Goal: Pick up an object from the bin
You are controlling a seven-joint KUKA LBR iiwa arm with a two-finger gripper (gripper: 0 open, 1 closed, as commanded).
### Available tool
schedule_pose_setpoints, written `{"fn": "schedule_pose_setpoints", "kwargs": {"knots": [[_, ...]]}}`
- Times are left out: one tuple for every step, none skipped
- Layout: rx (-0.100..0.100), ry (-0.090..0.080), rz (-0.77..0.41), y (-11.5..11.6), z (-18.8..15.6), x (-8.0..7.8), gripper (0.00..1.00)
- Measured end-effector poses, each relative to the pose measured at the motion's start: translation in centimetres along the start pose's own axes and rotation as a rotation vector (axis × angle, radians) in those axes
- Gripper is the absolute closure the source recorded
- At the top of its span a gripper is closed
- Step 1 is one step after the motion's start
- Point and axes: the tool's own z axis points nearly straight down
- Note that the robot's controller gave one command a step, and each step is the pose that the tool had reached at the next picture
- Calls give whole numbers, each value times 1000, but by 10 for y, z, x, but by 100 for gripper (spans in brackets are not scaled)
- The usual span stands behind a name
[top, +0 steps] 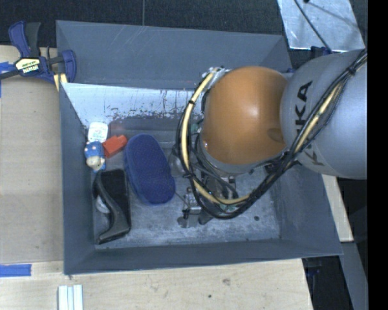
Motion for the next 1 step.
{"fn": "schedule_pose_setpoints", "kwargs": {"knots": [[-3, -8, -21, 6, 149, -99, 0]]}}
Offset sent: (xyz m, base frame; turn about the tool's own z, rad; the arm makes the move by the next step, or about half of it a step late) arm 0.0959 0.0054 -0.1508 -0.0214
